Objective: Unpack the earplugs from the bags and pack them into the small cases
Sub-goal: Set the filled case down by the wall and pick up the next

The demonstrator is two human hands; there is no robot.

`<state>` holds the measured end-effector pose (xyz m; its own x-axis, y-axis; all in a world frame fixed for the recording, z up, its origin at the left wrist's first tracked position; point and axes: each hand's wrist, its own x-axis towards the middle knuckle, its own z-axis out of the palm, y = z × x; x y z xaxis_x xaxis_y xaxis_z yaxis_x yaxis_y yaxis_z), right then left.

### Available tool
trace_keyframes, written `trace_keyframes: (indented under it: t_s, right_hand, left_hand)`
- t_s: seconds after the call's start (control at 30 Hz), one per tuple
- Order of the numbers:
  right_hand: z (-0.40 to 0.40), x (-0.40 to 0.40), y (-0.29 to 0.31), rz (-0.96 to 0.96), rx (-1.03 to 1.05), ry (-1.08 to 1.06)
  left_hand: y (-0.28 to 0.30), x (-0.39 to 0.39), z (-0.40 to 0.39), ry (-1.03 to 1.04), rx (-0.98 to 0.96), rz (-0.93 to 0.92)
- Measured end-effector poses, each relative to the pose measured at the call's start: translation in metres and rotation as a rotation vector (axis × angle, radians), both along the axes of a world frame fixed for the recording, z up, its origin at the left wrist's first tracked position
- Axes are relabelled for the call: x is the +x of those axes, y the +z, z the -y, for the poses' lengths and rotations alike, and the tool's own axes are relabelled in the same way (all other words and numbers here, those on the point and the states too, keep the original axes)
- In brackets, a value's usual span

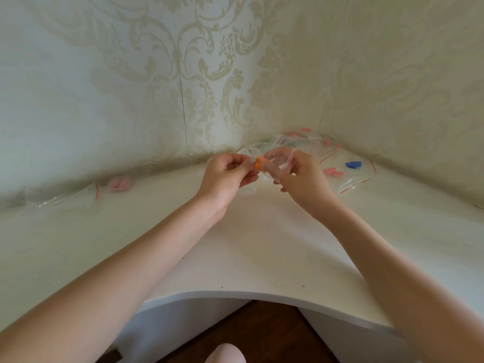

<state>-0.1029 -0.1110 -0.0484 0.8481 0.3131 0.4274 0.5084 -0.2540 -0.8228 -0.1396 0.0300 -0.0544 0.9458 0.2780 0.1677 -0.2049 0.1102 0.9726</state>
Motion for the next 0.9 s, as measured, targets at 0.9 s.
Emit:
trace_keyframes:
  t_s: [0.9]
  right_hand:
    - [0.0034,-0.0045,-0.0002,0.113,-0.06,-0.025]
  left_hand:
    - [-0.0007,0.0016,-0.0065,-0.063,-0.258,-0.092]
